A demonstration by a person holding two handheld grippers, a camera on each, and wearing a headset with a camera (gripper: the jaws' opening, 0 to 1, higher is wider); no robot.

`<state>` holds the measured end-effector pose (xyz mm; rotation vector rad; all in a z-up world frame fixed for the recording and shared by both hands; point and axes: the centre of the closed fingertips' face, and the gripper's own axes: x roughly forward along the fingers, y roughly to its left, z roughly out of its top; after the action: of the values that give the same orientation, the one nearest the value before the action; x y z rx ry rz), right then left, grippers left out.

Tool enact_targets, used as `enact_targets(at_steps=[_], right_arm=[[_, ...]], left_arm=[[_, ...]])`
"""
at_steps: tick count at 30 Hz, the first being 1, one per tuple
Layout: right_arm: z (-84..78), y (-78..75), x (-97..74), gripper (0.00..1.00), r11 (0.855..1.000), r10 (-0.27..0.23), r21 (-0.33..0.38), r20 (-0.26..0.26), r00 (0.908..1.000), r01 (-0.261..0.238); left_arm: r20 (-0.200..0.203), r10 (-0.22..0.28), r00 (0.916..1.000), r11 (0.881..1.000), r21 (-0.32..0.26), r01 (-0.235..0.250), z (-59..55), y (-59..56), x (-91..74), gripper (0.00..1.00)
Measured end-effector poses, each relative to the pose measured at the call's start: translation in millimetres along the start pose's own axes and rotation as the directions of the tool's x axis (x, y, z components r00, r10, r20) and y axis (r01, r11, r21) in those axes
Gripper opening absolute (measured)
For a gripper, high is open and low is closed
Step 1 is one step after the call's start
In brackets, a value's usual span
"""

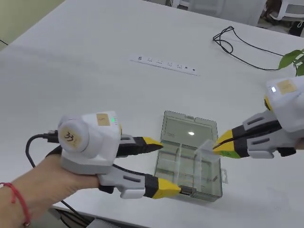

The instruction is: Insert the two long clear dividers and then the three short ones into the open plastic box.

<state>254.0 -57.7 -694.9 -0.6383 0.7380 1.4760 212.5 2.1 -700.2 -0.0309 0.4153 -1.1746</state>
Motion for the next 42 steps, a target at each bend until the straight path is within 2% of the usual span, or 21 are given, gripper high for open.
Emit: enact_targets(at_steps=[11, 13, 19, 25, 34, 38, 42], right_arm=[[-13.6, -10.8, 26.1, 0.03, 0.999, -0.002, 0.036, 0.018, 0.9998, 0.001], [-23.4, -16.8, 35.2, 0.03, 0.999, -0.003, 0.044, 0.020, 0.9998, 0.002], [-27.4, -18.6, 43.0, 0.03, 0.998, -0.005, 0.056, 0.024, 0.9997, 0.004], [-36.1, -24.9, 47.9, 0.03, 0.998, -0.009, 0.066, 0.016, 0.9998, 0.008], [-39.5, -23.8, 50.8, 0.03, 0.997, -0.009, 0.082, 0.021, 0.9997, 0.007], [-38.5, -23.0, 51.4, 0.02, 0.998, -0.012, 0.066, 0.030, 0.9995, 0.010], [-39.4, -18.8, 56.0, 0.02, 1.000, -0.009, 0.012, 0.029, 0.9995, 0.009]], left_arm=[[-0.011, 0.023, 0.9997, 1.000, -0.006, -0.023, -9.6, 8.2, -0.2, 0.88], [-0.016, 0.025, 0.9995, 1.000, -0.006, -0.025, -11.2, 9.2, -0.2, 0.91], [-0.025, 0.028, 0.9993, 1.000, -0.008, -0.028, -13.8, 11.2, 0.5, 1.00], [-0.033, 0.027, 0.9991, 1.000, -0.006, -0.028, -15.8, 13.2, 1.9, 1.00], [-0.032, 0.026, 0.9992, 1.000, -0.012, -0.026, -16.7, 12.6, 3.9, 1.00], [-0.034, 0.023, 0.9991, 1.000, -0.014, -0.024, -17.8, 11.2, 3.7, 1.00], [-0.033, 0.023, 0.9992, 1.000, -0.017, -0.024, -18.5, 10.4, 3.9, 0.99]])
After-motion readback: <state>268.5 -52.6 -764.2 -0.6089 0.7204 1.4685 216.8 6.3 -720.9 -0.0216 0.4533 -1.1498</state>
